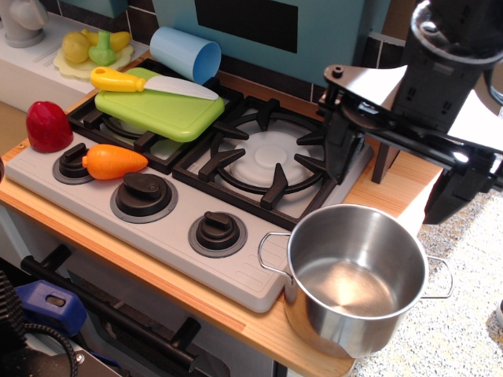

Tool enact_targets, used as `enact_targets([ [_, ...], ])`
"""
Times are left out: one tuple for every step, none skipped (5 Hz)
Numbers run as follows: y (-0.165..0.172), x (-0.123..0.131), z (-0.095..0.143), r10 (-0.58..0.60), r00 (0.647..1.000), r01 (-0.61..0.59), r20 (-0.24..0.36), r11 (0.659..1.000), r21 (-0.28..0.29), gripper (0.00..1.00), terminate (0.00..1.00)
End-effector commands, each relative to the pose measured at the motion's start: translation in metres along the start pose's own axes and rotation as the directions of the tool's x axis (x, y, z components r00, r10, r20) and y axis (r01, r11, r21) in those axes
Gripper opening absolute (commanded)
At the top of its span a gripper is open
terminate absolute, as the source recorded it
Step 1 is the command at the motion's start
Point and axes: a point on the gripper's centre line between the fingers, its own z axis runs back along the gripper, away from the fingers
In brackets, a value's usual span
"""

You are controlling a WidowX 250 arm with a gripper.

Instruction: Put pot or pan on stove

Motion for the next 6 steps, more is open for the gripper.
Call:
enact_targets([
  [0.0, 0.0, 0.0, 0.0, 1.0, 0.0, 0.0, 1.0, 0.0, 1.0, 0.0],
  [-0.011, -0.007, -0.004, -0.103, 0.994, 0.103, 0.035, 0.995, 0.0, 1.0, 0.0],
  [-0.023, -0.022, -0.012, -0.165, 0.983, 0.163, 0.076, 0.986, 0.025, 1.0, 0.0],
  [-0.036, -0.04, -0.028, -0.16, 0.98, 0.162, 0.118, 0.987, -0.007, 1.0, 0.0],
  [-0.038, -0.038, -0.043, -0.198, 0.967, 0.206, 0.161, 0.978, -0.036, 1.0, 0.0],
  [-0.037, -0.031, -0.054, -0.193, 0.967, 0.208, 0.164, 0.975, -0.079, 1.0, 0.0],
])
